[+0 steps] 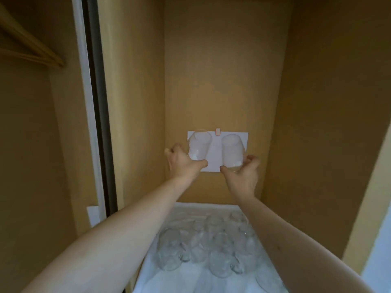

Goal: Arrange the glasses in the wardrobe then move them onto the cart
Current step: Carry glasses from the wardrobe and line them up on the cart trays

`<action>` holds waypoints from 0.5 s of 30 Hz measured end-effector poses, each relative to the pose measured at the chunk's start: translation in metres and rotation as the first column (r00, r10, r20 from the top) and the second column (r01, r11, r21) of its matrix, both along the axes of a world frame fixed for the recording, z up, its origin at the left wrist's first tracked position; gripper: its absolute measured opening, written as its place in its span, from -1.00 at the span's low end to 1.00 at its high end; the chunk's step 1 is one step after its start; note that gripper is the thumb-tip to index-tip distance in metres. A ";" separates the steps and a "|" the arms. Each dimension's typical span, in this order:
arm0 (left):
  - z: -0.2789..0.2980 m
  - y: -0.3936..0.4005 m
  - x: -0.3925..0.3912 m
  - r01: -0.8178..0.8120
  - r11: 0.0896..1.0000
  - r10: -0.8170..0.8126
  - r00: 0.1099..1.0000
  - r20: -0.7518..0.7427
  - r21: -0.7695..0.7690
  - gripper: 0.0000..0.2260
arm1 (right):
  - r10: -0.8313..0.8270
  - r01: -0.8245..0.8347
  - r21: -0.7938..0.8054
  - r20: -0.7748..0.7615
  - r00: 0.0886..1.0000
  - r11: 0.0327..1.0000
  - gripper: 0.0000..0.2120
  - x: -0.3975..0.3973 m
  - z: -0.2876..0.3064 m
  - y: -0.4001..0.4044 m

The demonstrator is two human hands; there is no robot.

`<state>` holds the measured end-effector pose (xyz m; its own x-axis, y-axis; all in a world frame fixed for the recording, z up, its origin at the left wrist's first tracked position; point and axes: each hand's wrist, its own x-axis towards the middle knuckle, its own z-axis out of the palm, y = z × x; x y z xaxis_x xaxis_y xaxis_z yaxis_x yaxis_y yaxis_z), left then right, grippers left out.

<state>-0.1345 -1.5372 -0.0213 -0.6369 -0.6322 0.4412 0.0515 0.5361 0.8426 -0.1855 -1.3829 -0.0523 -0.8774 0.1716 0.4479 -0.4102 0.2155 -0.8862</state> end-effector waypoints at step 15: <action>-0.003 0.046 0.095 0.240 0.965 -0.218 0.959 -0.178 0.108 -0.30 | -0.075 0.078 0.023 -0.106 0.992 0.997 -0.01 0.119 0.000 0.049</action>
